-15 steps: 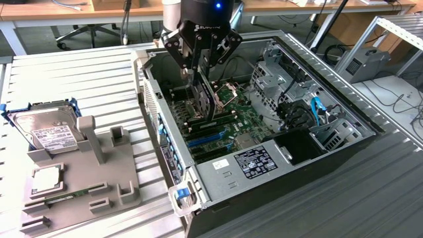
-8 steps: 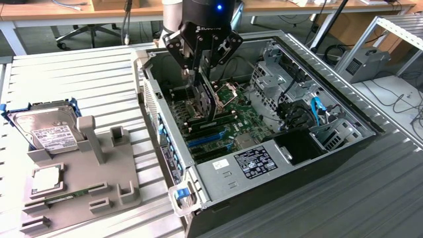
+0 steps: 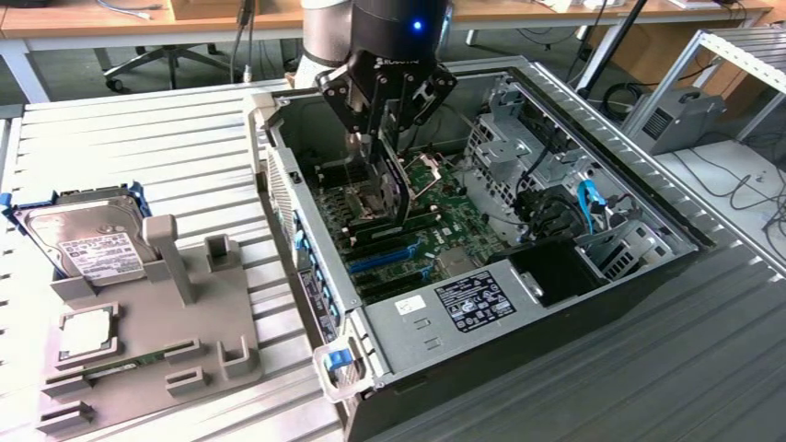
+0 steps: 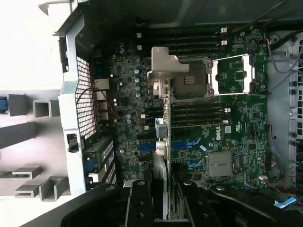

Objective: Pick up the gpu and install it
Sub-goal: 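Pick up the gpu and move the gpu toward the slot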

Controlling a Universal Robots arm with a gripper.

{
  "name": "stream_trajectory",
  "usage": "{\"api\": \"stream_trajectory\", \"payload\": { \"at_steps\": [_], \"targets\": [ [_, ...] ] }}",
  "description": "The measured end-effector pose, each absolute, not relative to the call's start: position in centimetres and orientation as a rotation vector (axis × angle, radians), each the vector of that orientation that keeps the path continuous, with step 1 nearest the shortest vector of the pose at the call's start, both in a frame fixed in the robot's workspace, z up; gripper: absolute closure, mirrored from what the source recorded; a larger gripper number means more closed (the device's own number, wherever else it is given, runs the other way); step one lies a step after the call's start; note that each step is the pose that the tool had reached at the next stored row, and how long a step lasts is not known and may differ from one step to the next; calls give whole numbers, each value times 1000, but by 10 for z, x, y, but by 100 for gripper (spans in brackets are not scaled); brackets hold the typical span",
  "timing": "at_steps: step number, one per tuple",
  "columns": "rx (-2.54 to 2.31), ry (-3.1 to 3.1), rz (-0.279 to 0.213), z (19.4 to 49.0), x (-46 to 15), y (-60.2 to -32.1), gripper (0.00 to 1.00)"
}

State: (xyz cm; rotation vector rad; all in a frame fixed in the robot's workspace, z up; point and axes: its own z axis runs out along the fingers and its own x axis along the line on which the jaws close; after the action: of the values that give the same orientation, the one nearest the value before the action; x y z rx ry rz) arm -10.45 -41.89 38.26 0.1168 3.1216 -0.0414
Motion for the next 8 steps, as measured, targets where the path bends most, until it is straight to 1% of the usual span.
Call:
{"api": "stream_trajectory", "payload": {
  "at_steps": [1, 4, 8],
  "targets": [
    [117, 3124, -42, 378, -95, -409, 74],
    [117, 3124, -42, 377, -84, -409, 74],
    [117, 3124, -46, 370, -53, -406, 74]
  ]
}}
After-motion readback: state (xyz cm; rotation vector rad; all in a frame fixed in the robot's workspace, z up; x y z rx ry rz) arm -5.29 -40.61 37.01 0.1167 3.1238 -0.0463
